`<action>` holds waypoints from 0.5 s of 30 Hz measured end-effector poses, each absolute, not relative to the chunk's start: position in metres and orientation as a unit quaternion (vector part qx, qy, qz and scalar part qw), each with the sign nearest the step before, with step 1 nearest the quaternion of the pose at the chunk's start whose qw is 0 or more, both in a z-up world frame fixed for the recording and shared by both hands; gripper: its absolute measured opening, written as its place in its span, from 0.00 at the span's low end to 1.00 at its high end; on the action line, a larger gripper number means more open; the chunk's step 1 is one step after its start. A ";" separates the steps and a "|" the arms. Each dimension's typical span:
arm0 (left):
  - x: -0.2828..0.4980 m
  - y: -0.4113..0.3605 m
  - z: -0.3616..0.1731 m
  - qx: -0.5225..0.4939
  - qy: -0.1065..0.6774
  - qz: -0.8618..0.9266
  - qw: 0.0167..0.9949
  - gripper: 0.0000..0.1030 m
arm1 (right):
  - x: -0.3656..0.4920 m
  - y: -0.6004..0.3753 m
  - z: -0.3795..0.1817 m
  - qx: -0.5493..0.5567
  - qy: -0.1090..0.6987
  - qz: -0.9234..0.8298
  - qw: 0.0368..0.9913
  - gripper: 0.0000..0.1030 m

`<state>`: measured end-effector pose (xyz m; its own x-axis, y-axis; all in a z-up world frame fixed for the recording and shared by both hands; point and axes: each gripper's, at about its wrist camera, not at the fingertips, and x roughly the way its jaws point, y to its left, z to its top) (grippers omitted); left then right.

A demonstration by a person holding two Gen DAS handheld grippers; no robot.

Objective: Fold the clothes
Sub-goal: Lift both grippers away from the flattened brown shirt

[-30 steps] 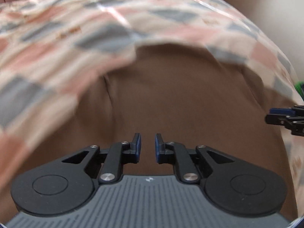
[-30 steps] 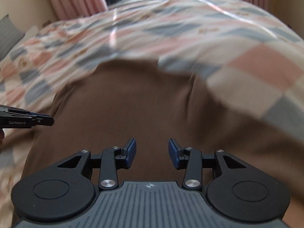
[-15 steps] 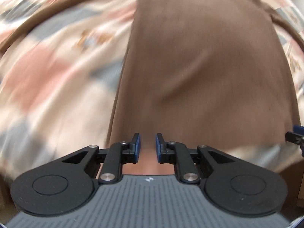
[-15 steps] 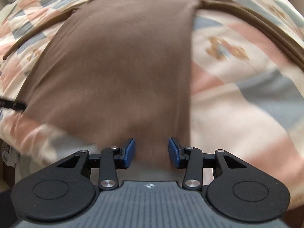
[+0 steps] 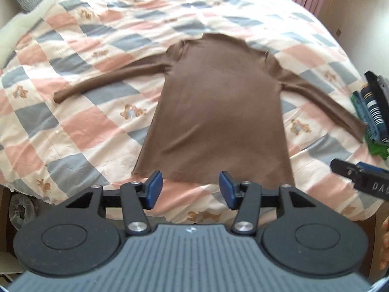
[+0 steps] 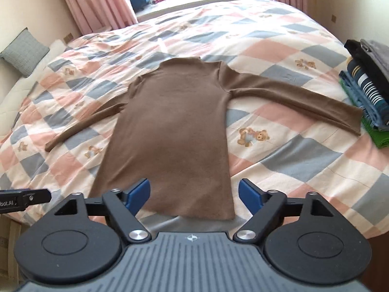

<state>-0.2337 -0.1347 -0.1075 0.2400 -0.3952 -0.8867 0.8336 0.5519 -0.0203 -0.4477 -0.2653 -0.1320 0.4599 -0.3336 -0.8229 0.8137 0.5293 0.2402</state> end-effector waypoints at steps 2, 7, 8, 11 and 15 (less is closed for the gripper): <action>-0.238 -0.129 -0.098 0.232 0.461 -0.414 0.750 0.50 | -0.449 -0.259 -0.121 0.331 0.376 -0.359 0.788 0.87; -0.244 -0.118 -0.080 0.241 0.448 -0.413 0.755 0.55 | -0.443 -0.238 -0.094 0.329 0.388 -0.372 0.777 0.96; -0.245 -0.116 -0.079 0.243 0.445 -0.415 0.755 0.55 | -0.441 -0.234 -0.089 0.322 0.388 -0.377 0.777 0.97; -0.245 -0.112 -0.075 0.249 0.439 -0.424 0.752 0.56 | -0.438 -0.224 -0.077 0.309 0.381 -0.388 0.781 0.97; -0.245 -0.110 -0.067 0.245 0.429 -0.426 0.758 0.59 | -0.435 -0.222 -0.068 0.296 0.376 -0.398 0.783 0.98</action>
